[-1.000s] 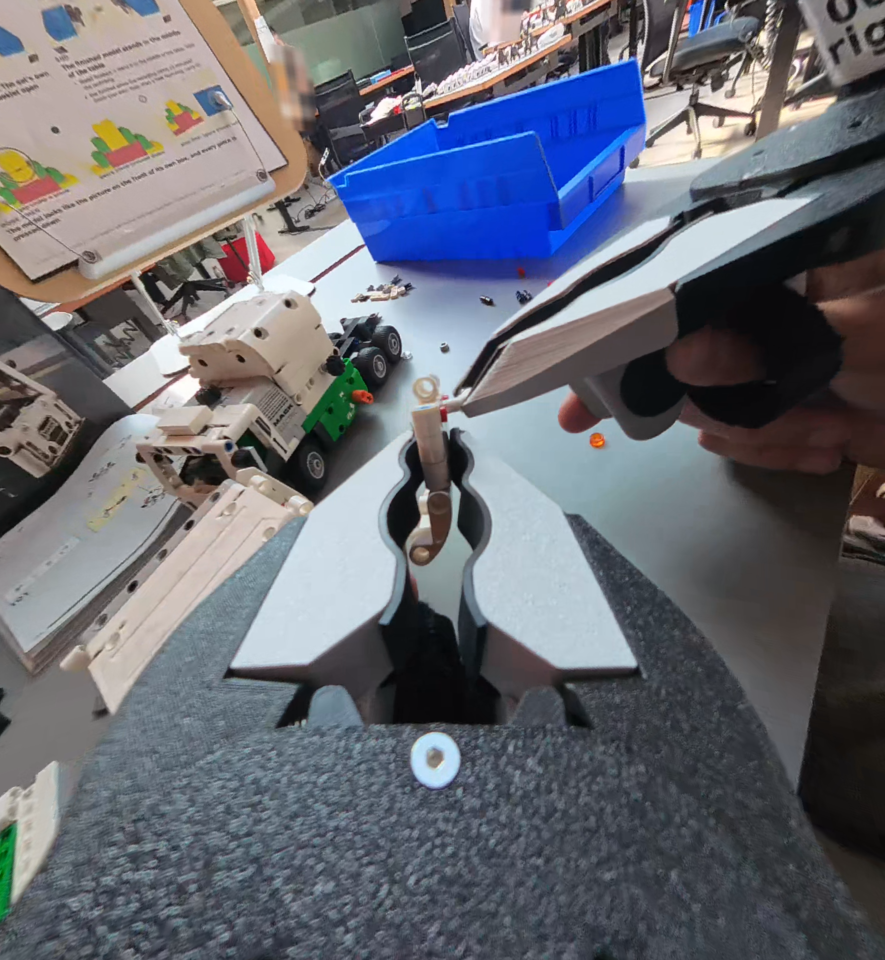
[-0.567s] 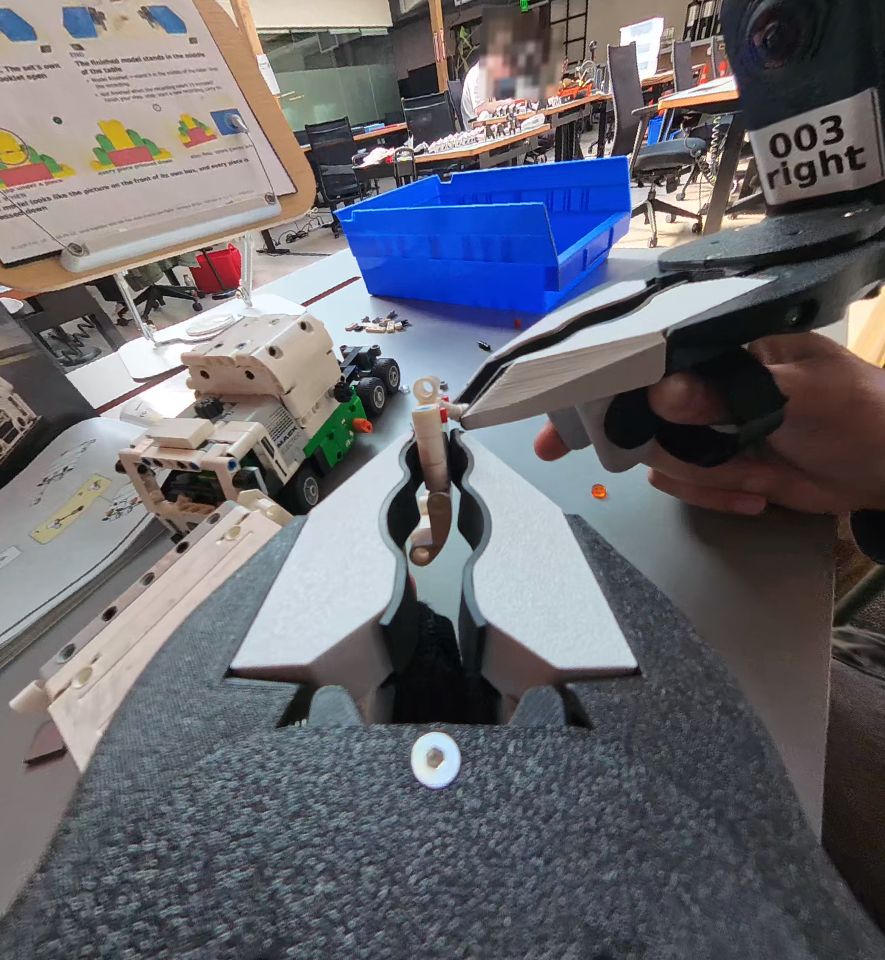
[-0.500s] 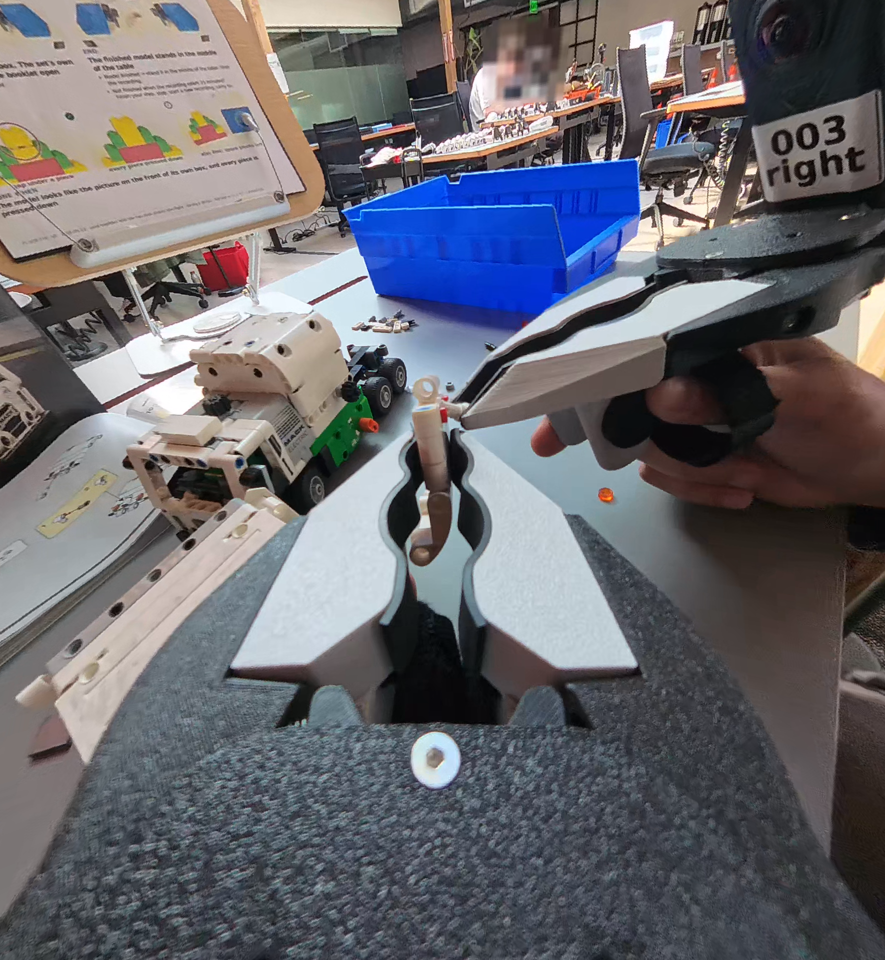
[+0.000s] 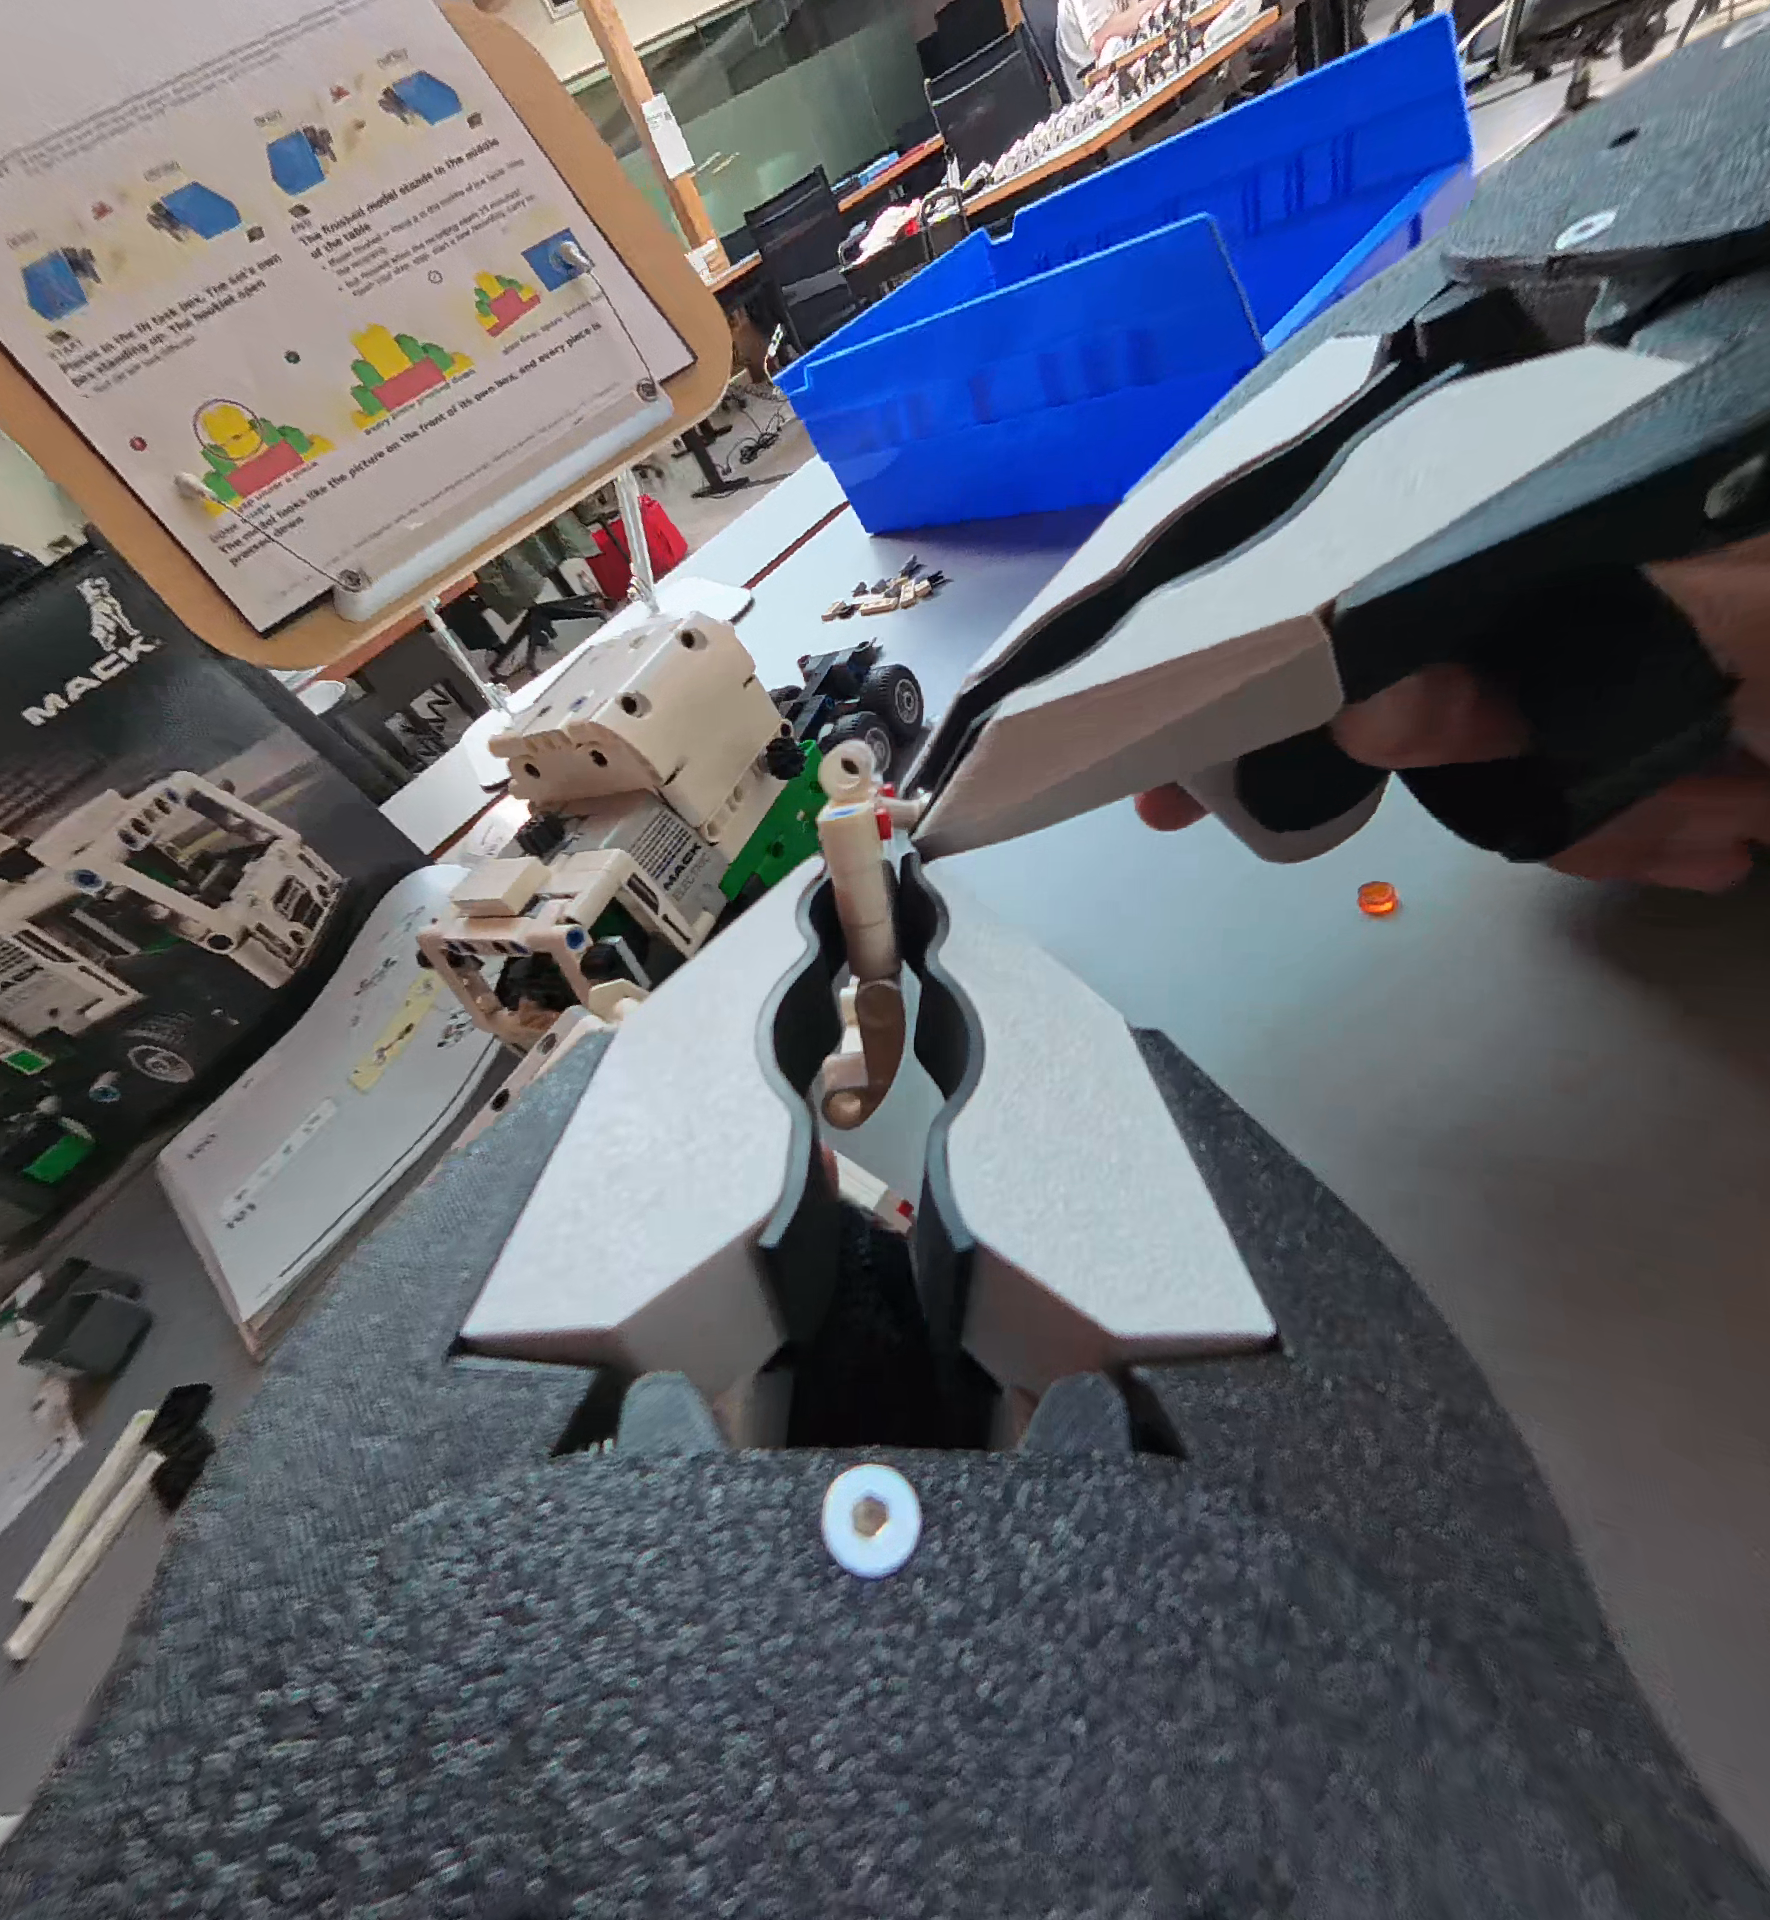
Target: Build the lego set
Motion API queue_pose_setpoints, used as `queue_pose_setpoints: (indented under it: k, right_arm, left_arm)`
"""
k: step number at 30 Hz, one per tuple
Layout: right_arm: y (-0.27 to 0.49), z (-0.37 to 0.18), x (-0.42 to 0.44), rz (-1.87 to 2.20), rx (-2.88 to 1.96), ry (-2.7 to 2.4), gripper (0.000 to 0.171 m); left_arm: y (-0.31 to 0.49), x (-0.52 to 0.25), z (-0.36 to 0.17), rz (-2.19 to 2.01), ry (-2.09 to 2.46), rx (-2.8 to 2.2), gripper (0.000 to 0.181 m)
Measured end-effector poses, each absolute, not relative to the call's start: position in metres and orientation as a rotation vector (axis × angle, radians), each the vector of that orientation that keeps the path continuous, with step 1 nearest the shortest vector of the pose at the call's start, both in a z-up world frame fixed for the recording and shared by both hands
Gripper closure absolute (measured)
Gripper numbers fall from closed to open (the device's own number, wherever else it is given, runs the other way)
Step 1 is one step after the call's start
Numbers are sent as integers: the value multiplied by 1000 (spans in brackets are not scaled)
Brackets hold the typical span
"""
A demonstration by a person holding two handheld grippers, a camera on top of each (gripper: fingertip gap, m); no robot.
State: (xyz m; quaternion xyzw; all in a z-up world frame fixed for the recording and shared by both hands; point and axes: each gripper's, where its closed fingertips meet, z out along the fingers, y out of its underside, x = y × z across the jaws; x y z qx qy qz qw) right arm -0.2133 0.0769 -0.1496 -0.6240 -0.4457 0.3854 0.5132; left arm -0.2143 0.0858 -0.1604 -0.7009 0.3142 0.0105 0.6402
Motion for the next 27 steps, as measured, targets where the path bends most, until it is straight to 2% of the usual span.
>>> queue_pose_setpoints:
  k: [1, 10, 15, 27]
  right_arm:
    - [77, -150, -213, 929, -1500, -1072, 162]
    - [79, -157, -215, 1144, -1597, -1061, 162]
    - [81, -164, -216, 1123, -1652, -1072, 162]
    - [79, -162, -216, 1128, -1629, -1079, 162]
  left_arm:
    - [86, -215, -160, 42, 722, -1594, 175]
    - [90, -219, -165, 218, 778, -1577, 175]
    - [92, -222, -171, 338, 821, -1579, 175]
    - [90, -222, -169, 318, 818, -1569, 175]
